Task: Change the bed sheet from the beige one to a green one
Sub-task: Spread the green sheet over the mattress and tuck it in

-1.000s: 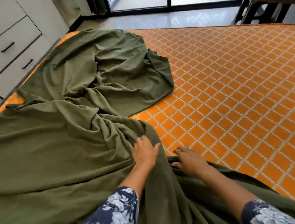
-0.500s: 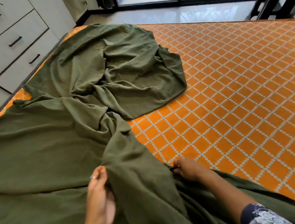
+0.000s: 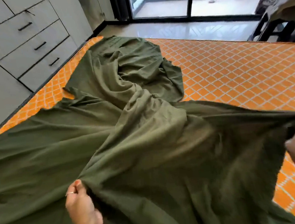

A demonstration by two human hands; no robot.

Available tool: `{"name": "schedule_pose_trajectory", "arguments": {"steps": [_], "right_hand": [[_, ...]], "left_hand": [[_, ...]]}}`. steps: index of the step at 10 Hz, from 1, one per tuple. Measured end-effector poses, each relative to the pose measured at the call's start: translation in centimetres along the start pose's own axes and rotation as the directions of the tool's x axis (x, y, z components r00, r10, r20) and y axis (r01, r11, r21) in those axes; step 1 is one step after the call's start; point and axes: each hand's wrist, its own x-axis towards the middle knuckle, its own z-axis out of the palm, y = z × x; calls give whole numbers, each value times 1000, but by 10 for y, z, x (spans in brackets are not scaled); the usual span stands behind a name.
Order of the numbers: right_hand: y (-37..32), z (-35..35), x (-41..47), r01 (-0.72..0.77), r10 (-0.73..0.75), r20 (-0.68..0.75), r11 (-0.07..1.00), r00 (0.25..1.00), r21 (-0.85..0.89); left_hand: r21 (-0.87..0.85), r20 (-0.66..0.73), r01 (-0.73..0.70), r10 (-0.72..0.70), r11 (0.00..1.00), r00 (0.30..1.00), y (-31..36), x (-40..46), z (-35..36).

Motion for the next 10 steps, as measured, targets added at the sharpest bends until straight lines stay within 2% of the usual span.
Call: {"name": "schedule_pose_trajectory", "arguments": {"steps": [1,2,3,4,5,6,7,8,9,10], "right_hand": [[45,-72,81,-158,174,44,956,984,-249],[69,-119,143,-191,386,239,795,891,-575],[16,-90,57,-84,483,264,586,835,-806],[-9,-53,-19,172,446,537,632,716,-755],[9,-34,-98,626,516,811,543,277,-560],[51,-28,-145,902,689,725,314,-1,-296],[74,-17,-153,946,813,575,110,90,-304],[80,0,-142,943,854,479,-36,201,-330],[88,32,-124,894,633,727,119,266,-431],[100,85,-108,793,216,875,370,433,-484]], "left_hand": [[583,423,-194,-91,789,901,-31,-3,-9],[786,561,-600,-580,150,591,-57,0,-2],[723,527,-677,-525,-138,669,-69,-10,36],[778,625,-618,-223,111,748,-66,-37,96],[750,607,-424,-272,508,747,-66,-61,150],[793,552,-335,-366,509,749,-75,-72,174],[858,493,-289,-520,425,698,-98,-73,174],[875,464,-273,-531,400,709,-119,-68,167],[805,592,-469,-429,365,682,-126,-61,168],[597,802,-667,-344,445,488,-114,-71,169]]}}
